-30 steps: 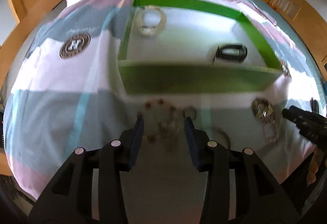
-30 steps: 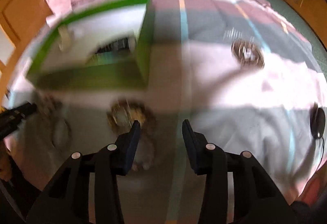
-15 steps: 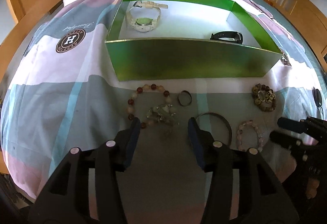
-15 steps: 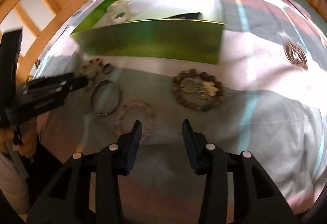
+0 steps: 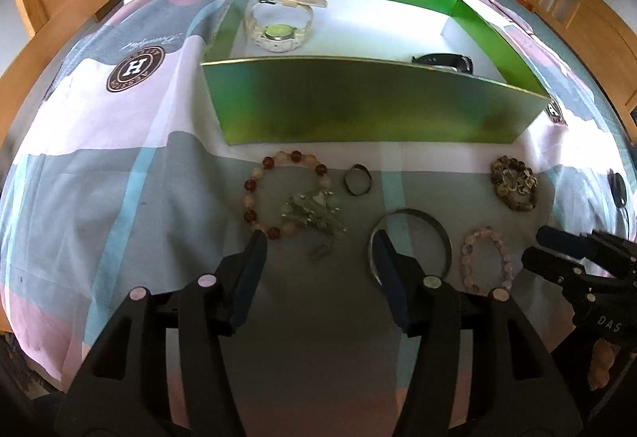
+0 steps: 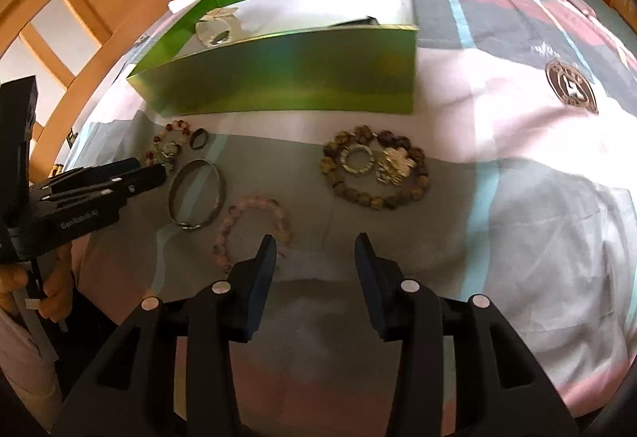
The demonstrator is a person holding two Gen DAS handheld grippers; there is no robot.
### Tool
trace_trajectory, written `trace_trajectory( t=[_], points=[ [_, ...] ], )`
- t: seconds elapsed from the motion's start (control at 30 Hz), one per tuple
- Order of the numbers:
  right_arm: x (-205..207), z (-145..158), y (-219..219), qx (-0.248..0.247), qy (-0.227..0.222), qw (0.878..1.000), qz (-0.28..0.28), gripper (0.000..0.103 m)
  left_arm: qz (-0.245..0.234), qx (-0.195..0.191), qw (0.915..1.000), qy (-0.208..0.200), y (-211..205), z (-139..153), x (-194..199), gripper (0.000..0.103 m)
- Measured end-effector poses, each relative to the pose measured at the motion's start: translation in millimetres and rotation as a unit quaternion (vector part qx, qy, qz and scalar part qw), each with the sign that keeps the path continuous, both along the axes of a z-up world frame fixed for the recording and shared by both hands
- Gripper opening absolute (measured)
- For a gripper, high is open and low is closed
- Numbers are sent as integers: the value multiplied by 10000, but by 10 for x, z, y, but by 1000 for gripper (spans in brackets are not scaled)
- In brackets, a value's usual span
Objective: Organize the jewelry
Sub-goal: 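Move the left tool to the silver bangle while the right tool moves to the bead bracelets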
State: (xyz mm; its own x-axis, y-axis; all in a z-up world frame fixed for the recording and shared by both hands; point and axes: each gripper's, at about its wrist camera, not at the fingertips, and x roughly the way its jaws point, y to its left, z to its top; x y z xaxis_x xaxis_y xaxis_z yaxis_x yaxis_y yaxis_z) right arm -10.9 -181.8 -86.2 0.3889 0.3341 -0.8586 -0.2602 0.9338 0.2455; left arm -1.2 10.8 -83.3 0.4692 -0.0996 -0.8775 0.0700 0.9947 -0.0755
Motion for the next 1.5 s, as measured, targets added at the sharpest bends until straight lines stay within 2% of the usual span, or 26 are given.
trace_trajectory(
  t=[0.23, 0.27, 0.33, 0.37, 0.43, 0.5, 0.57, 0.67, 0.73, 0.77, 0.8, 0.87, 0.97, 1.3, 1.5],
  points=[
    [-22, -89, 370, -702, -215, 9966, 362, 42, -273, 76, 9996, 60, -159, -72, -55, 55],
    [-31, -117, 413, -869, -259, 9950, 417, 39, -304, 81, 9995, 70, -184, -77, -63, 55],
    [-58, -117, 446, -1025, -381, 9929, 478, 25, -339, 162, 9992, 127, -225, -112, -73, 55],
    [-62, -103, 434, -994, -361, 9930, 517, 12, -337, 230, 9990, 168, -237, -131, -80, 51],
    [-58, -88, 363, -951, -316, 9939, 461, 10, -305, 355, 9988, 153, -247, -132, -109, 44],
    [-58, -81, 270, -958, -302, 9943, 363, 10, -240, 289, 9991, 174, -216, -120, -124, 36],
    [-56, -56, 130, -896, -300, 9953, 192, 10, -113, 195, 9996, 197, -160, -110, -139, 35],
    [-15, -8, -90, -533, -215, 9983, -65, 10, -69, 11, 9998, 179, -121, -63, -173, 35],
    [-2, 29, -213, -351, -197, 9989, -232, 10, -88, -73, 9998, 137, -124, -30, -190, 38],
    [10, 48, -302, -233, -181, 9989, -377, 13, -104, -102, 9998, 117, -136, -16, -194, 48],
    [29, 52, -382, -104, -151, 9984, -540, 21, -118, -84, 9999, 83, -153, -6, -200, 53],
    [57, 44, -500, 112, -79, 9968, -785, 29, -170, -47, 9998, 44, -187, 7, -209, 54],
    [63, 44, -553, 95, -73, 9950, -993, 57, -252, -60, 9997, 3, -227, 12, -203, 62],
    [60, 1, -356, -47, -144, 9978, -652, 57, -294, 36, 9996, 47, -276, -77, -202, 63],
    [32, -49, -282, -185, -148, 9985, -485, 56, 96, -160, 9998, -26, -70, -16, -168, 62]
  ],
)
